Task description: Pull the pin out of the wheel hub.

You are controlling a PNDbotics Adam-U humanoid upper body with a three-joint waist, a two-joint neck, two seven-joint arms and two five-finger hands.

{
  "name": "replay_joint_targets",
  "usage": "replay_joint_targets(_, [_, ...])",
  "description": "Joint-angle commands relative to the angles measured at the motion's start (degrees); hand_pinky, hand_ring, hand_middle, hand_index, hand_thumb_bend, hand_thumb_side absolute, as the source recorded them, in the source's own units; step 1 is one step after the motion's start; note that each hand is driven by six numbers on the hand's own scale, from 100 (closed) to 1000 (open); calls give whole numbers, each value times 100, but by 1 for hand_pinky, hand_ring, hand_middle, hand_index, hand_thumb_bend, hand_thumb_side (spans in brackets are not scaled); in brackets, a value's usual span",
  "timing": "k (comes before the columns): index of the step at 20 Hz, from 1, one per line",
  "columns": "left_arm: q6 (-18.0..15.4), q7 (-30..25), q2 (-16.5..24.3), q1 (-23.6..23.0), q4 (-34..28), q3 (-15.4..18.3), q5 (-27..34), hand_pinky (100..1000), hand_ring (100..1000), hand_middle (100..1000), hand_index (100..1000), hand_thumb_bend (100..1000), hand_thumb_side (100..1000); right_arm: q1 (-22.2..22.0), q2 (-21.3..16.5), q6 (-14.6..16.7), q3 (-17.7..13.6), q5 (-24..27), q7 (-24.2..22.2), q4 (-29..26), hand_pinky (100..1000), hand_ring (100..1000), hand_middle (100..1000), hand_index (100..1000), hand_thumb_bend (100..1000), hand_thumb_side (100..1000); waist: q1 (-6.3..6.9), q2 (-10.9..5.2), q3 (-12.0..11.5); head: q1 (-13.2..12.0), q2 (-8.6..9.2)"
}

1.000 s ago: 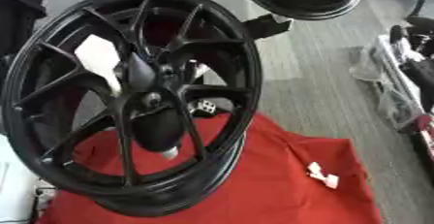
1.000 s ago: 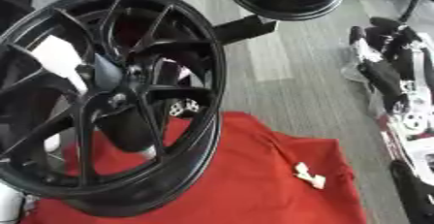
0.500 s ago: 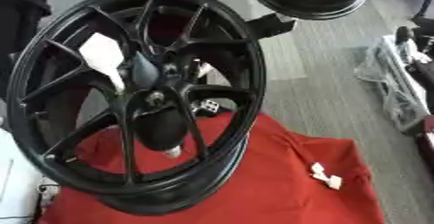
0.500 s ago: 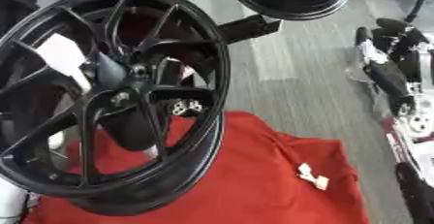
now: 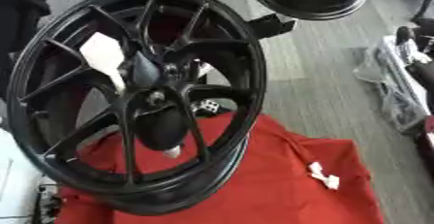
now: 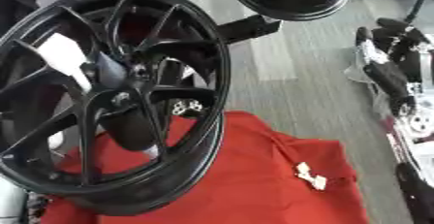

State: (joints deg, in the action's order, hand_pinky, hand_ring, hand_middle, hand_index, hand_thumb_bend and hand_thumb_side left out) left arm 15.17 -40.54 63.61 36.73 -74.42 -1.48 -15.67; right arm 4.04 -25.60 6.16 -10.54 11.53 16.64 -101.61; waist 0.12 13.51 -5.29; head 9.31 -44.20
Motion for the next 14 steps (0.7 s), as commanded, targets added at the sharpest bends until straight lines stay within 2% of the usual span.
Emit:
replay_joint_targets(1, [104, 967, 56, 41, -283, 410, 776, 836, 825, 760, 830, 446, 650, 34, -161, 20, -69, -20, 26, -131, 835, 653, 586, 711, 320, 283, -3, -76, -24, 24, 8])
replay_joint_targets(5, [88, 3057, -458, -270, -621, 701, 2377, 815, 805, 752, 820, 387, 676, 55, -135, 26, -71, -9, 32, -138, 835, 653, 586, 711, 320, 283, -30, -67, -26, -11, 8])
replay_joint_targets(8, [-125, 4470, -1005, -645, -1026, 864, 3307, 815, 820, 786, 844, 389, 701, 78, -108, 33, -75, 4, 38, -152, 835, 653, 586, 711, 321, 281, -66, -54, -8, -84, 8])
replay_joint_targets(12, [-688, 5695, -1784, -1159, -1680, 1073, 4115, 819, 832, 809, 866, 434, 722, 98, -67, 46, -85, 20, 48, -181, 834, 654, 587, 712, 322, 280, -126, -35, 8, -203, 8])
replay_joint_targets(14, [-1013, 6096, -2201, -1427, -2000, 1150, 4280, 818, 830, 808, 865, 470, 686, 100, -51, 57, -94, 25, 61, -210, 834, 654, 587, 712, 322, 279, -154, -26, 6, -258, 8])
